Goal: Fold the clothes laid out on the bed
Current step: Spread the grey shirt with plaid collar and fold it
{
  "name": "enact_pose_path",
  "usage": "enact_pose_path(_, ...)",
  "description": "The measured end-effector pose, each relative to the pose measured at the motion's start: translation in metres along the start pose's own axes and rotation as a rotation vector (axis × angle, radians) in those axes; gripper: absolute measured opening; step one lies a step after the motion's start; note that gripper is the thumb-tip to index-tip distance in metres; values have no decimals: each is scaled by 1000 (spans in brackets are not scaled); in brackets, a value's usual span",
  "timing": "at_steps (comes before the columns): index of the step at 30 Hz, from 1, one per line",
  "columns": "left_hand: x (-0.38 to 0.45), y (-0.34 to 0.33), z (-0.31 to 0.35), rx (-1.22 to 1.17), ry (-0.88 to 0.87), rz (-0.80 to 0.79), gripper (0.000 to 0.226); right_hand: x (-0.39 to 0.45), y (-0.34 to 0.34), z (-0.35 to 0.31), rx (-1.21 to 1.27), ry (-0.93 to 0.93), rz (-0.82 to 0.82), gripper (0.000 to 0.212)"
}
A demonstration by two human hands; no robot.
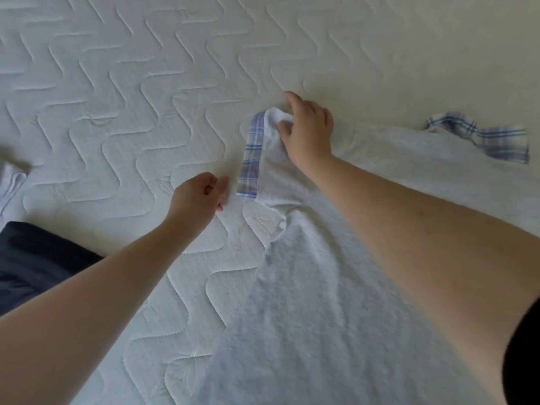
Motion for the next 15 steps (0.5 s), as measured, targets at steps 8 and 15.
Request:
enact_pose_path(8, 25, -31, 81, 191, -452, 158, 42, -55, 28, 91, -191, -83, 73, 60)
enact_pose_path(15, 110, -73, 140, 685, -424, -280, 60, -73, 21, 154, -315, -161, -65, 64)
Point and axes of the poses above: each hand's wrist, its own x-axis towards the middle knuckle, its own y-axis out of the back of the hand, z = x × y, the point moved 5 cm from there along x, towards the middle knuckle, and after that the axes turned 4 degrees about -x, right-handed, at the moved point
